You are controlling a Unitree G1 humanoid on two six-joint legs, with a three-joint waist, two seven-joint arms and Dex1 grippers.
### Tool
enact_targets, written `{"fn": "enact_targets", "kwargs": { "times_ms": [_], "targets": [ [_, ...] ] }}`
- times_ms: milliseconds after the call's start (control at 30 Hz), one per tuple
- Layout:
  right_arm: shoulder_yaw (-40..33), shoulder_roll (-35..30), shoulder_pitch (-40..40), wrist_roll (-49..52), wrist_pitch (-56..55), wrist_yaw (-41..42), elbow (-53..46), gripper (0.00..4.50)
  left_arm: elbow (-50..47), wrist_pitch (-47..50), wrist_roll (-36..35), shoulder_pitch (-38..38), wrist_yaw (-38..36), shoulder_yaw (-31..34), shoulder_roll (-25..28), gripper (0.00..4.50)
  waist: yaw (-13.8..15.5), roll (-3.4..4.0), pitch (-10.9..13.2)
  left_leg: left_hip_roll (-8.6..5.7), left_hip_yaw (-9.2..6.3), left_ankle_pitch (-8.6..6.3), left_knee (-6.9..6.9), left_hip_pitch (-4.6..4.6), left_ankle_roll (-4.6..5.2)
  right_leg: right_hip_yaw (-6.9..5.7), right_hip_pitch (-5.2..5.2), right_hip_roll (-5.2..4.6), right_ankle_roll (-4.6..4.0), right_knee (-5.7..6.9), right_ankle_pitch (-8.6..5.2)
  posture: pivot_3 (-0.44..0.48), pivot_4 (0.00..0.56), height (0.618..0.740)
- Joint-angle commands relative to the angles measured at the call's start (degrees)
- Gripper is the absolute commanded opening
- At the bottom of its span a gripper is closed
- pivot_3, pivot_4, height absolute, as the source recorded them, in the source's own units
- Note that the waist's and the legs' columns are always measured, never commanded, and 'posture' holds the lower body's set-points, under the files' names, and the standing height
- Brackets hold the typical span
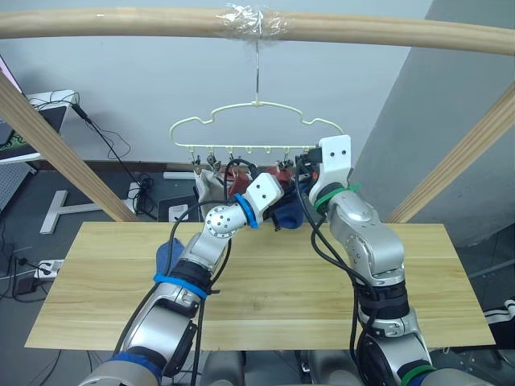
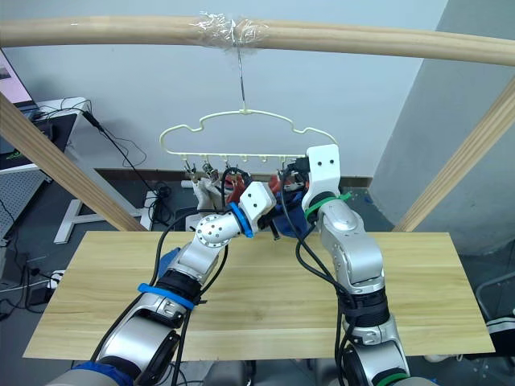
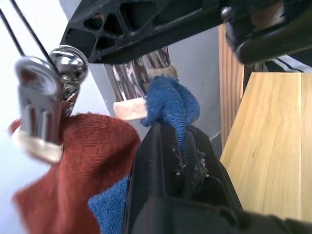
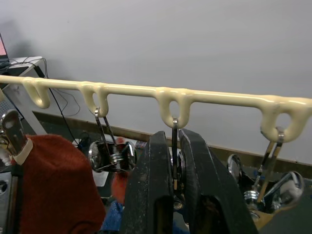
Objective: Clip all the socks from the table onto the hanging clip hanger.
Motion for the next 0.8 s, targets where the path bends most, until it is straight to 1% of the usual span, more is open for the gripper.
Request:
{"fn": "enact_targets", "kwargs": {
  "times_ms": [33,167,333,800],
  "targets": [
    [0.7,-0.1,0.2,0.7,0.9,0.4,-2.8,0.0,-0.8,-1.5,-0.1,-1.5,1.3,0.7,-0.1,0.01,0.0,0.0,0.0,0.0,0.0,0.0,0.0,0.0,0.0,0.0,0.0,0.0,0.0,0.0,0.0,-0.049,0.207,0.705],
    [0.6,-0.1,0.2,0.8,1.4,0.2,-3.0,0.0,0.2,-1.3,0.4,-2.0,2.0,0.7,0.2,0.01,0.0,0.0,0.0,0.0,0.0,0.0,0.0,0.0,0.0,-0.01,0.0,0.0,0.0,0.0,0.0,-0.05,0.207,0.705],
    [-0.4,0.1,-0.6,0.5,-0.8,-0.7,-2.6,0.0,0.1,-2.0,0.6,-0.3,-0.9,-1.0,1.0,0.01,0.0,0.0,0.0,0.0,0.0,0.0,0.0,0.0,0.0,0.0,0.0,0.0,0.0,0.0,0.0,-0.053,0.206,0.705],
    [0.6,0.0,0.4,1.3,1.5,0.4,-3.2,0.0,1.4,-2.5,0.8,-1.8,0.0,-0.7,0.8,0.01,0.0,0.0,0.0,0.0,0.0,0.0,0.0,0.0,0.0,0.0,0.0,0.0,0.0,-0.01,0.0,-0.054,0.203,0.705]
  ]
}}
